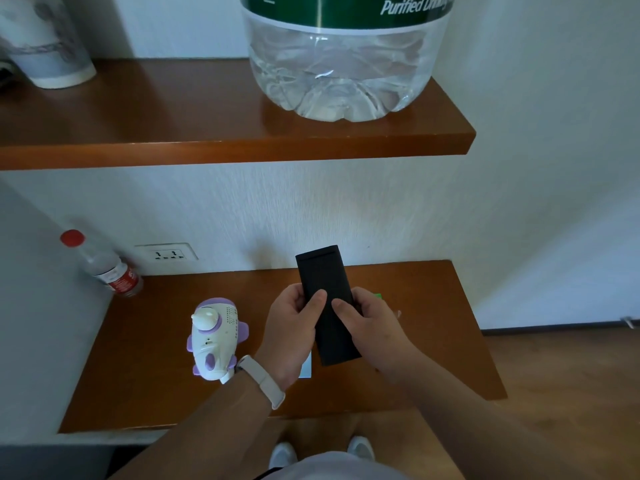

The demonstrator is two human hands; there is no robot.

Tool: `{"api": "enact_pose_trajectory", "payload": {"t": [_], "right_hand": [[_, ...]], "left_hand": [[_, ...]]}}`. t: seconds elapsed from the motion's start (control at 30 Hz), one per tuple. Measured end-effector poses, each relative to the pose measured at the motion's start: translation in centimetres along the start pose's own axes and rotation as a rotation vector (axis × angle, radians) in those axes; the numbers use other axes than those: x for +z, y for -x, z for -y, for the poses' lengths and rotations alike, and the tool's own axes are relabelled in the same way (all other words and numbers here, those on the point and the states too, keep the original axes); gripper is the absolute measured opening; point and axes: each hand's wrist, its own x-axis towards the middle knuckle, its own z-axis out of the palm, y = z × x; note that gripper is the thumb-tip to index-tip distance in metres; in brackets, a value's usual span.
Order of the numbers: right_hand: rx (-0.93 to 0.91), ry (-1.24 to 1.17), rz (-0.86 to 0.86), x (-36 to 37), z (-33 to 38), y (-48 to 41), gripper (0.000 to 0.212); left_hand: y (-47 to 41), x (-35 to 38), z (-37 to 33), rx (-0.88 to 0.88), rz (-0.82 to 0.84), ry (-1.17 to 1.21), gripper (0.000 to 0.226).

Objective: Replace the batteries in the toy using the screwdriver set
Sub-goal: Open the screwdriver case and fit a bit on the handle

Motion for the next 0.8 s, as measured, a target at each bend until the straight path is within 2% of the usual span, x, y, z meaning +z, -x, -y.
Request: {"api": "enact_pose_trajectory", "payload": {"t": [0.13,0.47,0.67,0.8], "right_hand": [[-0.013,0.05,-0.068,-0.3,0.7,-0.3,0.028],[-0.065,0.038,-0.007,-0.9,0.8,-0.7,0.022],[-0.049,-0.008,-0.012,-0.8,0.9,-0.8,0.019],[-0.029,-0.044,-0.039,-1.6,1.1,-1.2,0.034]], "left_hand": [[0.1,0.6,0.1,0.02,0.028,-0.019,0.016],[-1.0,0.8,-0.2,-0.038,0.039,0.076,0.016],[-1.7,1.0,-0.8,-0.061,0.032,0.088,0.03],[-1.8,1.5,-0.9,-0.023,0.06,0.045,0.025]]}}
